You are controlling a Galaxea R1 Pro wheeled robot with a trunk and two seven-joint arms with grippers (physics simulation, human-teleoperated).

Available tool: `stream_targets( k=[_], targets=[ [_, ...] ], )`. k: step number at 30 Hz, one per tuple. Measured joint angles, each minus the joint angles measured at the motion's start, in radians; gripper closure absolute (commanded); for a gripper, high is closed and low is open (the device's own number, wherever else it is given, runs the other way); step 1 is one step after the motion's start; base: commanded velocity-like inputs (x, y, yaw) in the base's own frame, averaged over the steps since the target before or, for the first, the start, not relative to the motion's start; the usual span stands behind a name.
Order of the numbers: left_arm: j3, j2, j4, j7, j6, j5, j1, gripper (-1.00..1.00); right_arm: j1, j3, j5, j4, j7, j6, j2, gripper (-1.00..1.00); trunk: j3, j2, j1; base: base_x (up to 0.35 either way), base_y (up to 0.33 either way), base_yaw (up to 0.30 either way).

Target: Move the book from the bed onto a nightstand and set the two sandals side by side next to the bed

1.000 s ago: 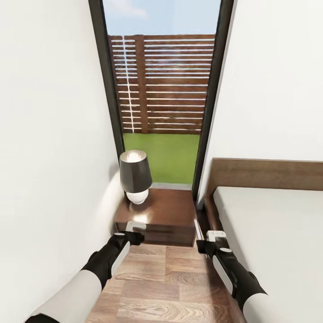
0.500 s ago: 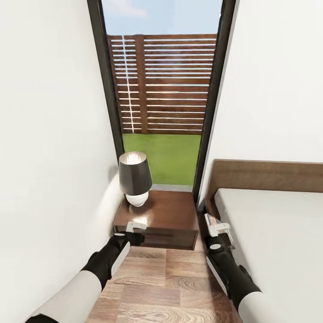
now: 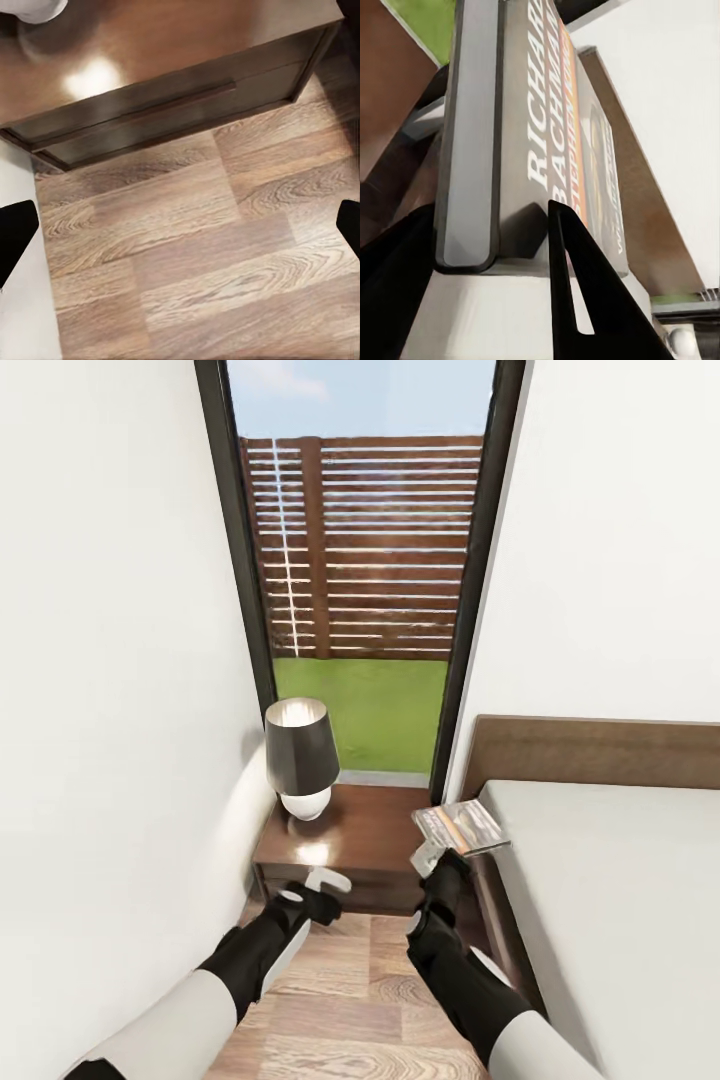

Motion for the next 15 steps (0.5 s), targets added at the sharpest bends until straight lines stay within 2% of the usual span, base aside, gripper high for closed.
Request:
stream_targets(
  k=[4, 6, 7, 8, 11, 15],
  targets=[
    [-0.024, -0.004, 0.003, -0.008, -0.001, 0.0, 0.001, -1.0, -0.002, 0.009, 0.017, -0.025, 0.082, -0.001, 0.002, 1.0, 0.0, 0.0, 0.0, 0.0, 0.0, 0.0],
    [-0.032, -0.006, 0.007, -0.034, -0.002, 0.0, 0.001, -1.0, -0.006, 0.012, 0.022, -0.044, 0.131, -0.003, 0.002, 1.0, 0.0, 0.0, 0.0, 0.0, 0.0, 0.0],
    [-0.053, -0.008, 0.012, -0.089, -0.006, 0.0, 0.001, -1.0, -0.026, 0.016, 0.019, -0.059, 0.191, -0.008, 0.004, 1.0, 0.0, 0.0, 0.0, 0.0, 0.0, 0.0],
    [-0.058, -0.007, 0.012, -0.098, -0.006, -0.001, 0.001, -1.0, -0.032, 0.013, 0.03, -0.061, 0.205, -0.004, 0.003, 1.0, 0.0, 0.0, 0.0, 0.0, 0.0, 0.0],
    [-0.08, -0.006, 0.014, -0.118, -0.008, -0.005, 0.001, -1.0, -0.068, 0.011, 0.002, -0.057, 0.322, -0.009, 0.004, 1.0, 0.0, 0.0, 0.0, 0.0, 0.0, 0.0],
    [-0.081, 0.0, 0.015, -0.12, -0.006, -0.002, 0.001, -1.0, -0.086, 0.008, 0.001, -0.048, 0.375, -0.009, 0.004, 1.0, 0.0, 0.0, 0.0, 0.0, 0.0, 0.0]
  ],
)
